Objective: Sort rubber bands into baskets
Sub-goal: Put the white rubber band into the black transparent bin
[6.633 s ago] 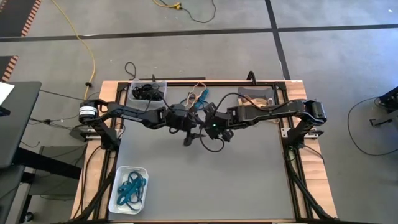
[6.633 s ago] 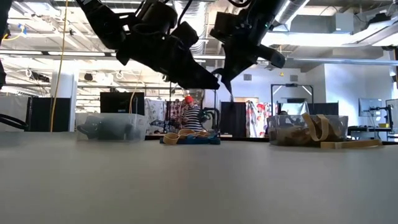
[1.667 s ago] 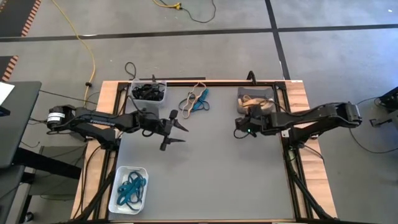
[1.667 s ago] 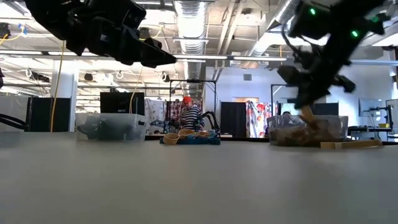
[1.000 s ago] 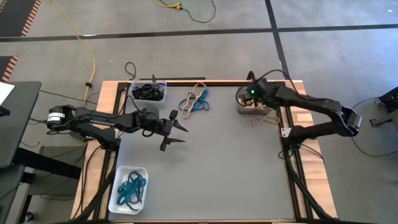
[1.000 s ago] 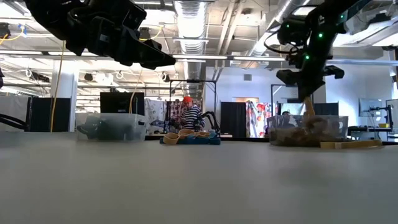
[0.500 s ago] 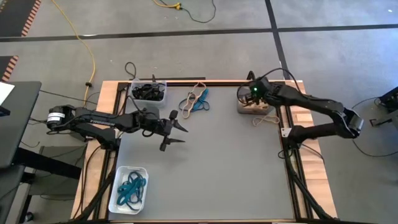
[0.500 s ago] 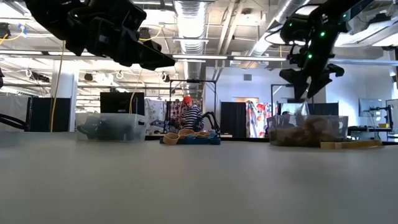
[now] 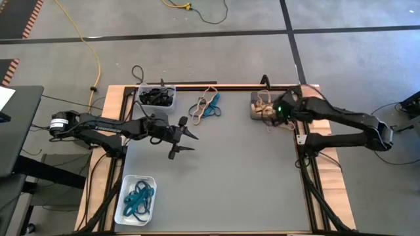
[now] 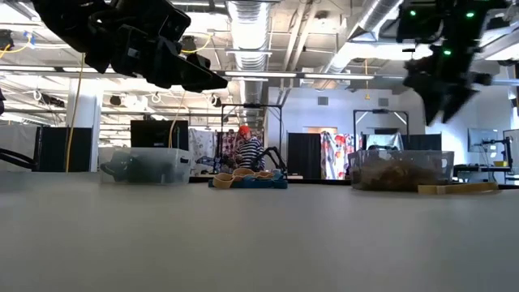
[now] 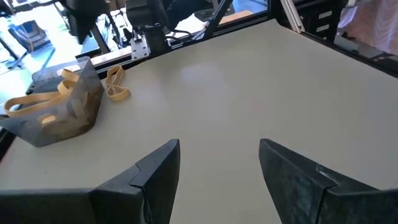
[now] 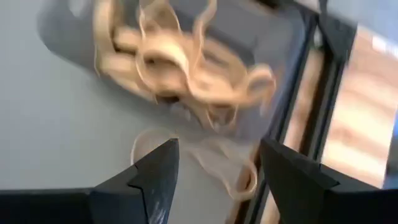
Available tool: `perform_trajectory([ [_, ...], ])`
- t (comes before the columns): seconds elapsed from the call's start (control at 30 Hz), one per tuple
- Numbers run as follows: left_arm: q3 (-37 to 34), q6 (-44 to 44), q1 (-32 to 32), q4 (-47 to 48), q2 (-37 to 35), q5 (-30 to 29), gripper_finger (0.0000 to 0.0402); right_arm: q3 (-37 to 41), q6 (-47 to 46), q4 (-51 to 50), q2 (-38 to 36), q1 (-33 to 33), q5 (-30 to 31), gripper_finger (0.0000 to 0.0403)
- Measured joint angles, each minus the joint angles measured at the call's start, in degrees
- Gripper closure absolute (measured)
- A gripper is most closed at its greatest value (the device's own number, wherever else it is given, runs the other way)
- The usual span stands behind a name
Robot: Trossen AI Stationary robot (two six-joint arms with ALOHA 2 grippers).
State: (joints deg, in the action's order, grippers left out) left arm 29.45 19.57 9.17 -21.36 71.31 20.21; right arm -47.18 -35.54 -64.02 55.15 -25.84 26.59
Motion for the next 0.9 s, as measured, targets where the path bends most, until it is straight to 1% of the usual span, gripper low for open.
perform_trajectory([
  [0.07, 0.0, 0.5, 0.0, 0.0, 0.0, 0.0, 0.0192, 1.5, -7.2, -2.7, -0.1, 3.9, 0.1, 0.0149],
  [0.17, 0.0, 0.8, 0.0, 0.0, 0.0, 0.0, 0.0192, 5.1, -17.8, -1.8, 0.0, 10.3, 0.2, 0.0149],
  [0.27, 0.0, 0.8, 0.0, 0.0, 0.0, 0.0, 0.0192, 9.6, -26.6, 3.8, 0.9, 16.0, 0.2, 0.0149],
  [0.43, 0.0, 1.4, 0.0, 0.0, 0.0, 0.0, 0.0192, 14.4, -37.0, 13.6, 6.1, 22.8, 0.7, 0.0149],
  [0.53, 0.0, 1.4, 0.0, 0.0, 0.0, 0.0, 0.0192, 15.4, -41.8, 16.7, 11.4, 24.9, 2.0, 0.0149],
  [0.67, 0.0, 1.4, 0.0, 0.0, 0.0, 0.0, 0.0192, 15.5, -46.7, 17.5, 18.7, 25.6, 4.8, 0.0149],
  [0.77, 0.0, 1.3, 0.0, 0.0, 0.0, 0.0, 0.0192, 15.5, -48.4, 19.9, 22.7, 25.6, 7.2, 0.0149],
  [0.9, 0.0, 1.1, 0.0, 0.0, 0.0, 0.0, 0.0192, 15.5, -48.6, 22.6, 27.1, 24.7, 7.4, 0.0149],
])
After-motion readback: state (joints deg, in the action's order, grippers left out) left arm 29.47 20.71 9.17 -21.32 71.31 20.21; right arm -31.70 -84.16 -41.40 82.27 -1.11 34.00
